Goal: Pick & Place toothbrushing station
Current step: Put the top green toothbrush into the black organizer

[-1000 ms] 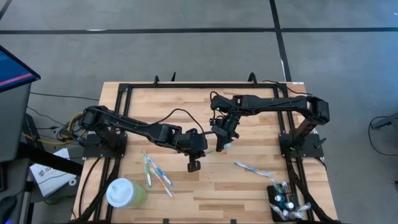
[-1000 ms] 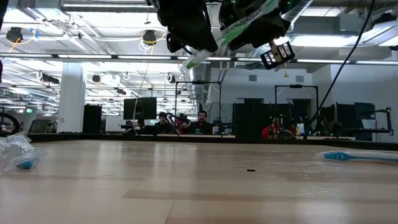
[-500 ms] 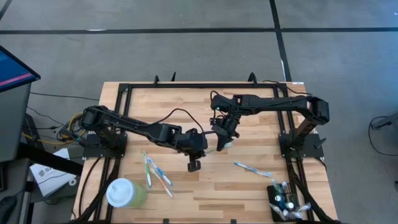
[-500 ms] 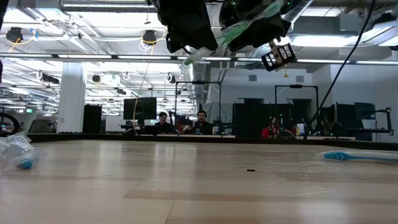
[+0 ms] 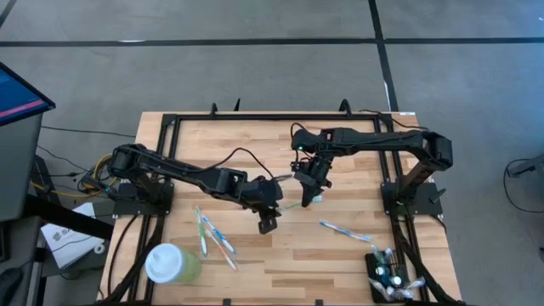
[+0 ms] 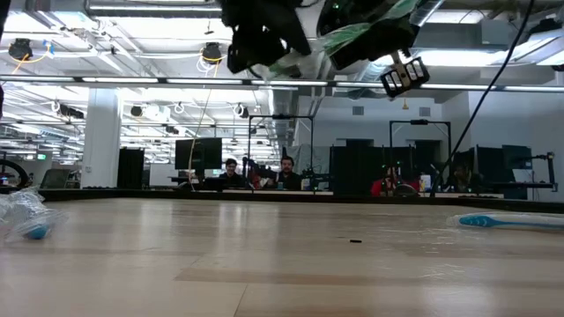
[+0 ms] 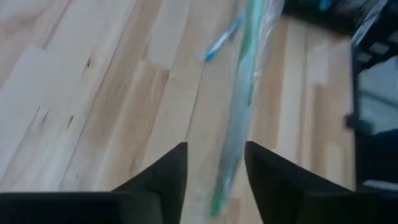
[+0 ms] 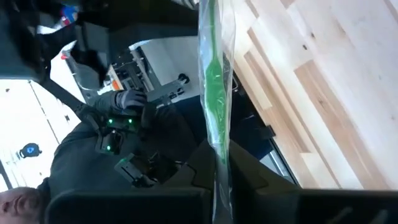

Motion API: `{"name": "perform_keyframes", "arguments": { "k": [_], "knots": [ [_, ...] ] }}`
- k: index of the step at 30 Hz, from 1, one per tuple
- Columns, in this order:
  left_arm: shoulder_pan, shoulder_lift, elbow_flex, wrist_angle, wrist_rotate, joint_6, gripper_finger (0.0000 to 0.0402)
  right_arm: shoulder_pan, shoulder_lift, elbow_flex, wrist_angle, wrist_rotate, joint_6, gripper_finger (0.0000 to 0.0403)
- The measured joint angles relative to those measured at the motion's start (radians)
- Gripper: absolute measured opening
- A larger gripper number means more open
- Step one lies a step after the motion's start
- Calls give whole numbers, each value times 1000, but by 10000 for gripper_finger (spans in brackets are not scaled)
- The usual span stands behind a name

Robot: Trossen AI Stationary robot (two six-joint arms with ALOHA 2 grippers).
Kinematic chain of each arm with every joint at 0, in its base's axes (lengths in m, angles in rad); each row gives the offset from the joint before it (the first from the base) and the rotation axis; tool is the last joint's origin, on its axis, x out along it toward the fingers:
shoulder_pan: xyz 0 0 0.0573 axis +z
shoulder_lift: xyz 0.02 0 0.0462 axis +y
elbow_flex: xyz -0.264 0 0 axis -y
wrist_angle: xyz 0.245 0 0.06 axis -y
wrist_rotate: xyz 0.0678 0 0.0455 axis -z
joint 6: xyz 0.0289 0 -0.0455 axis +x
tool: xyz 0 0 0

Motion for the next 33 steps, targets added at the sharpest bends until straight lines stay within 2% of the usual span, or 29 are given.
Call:
{"name": "perform_keyframes", "arguments": {
  "k": [5,8,12,20,22,27,33],
  "knots": [
    [-2,-49,1,6,-18,-31,192,-27,-46,2,-119,16,-60,15],
    [-2,-88,1,-1,-50,-33,203,-49,-82,0,-218,33,-103,22],
    [-2,-140,-7,-5,-113,-33,207,-70,-144,4,-379,93,-179,11],
    [2,-218,-74,-3,-202,-49,197,-77,-227,133,-790,355,-321,26],
    [2,-224,-91,5,-203,-65,195,-69,-248,168,-802,401,-316,24],
    [2,-227,-140,38,-203,-96,191,-45,-324,226,-802,401,-221,7],
    [2,-227,-181,60,-199,-130,192,9,-380,236,-805,419,-105,23]
  ]
}}
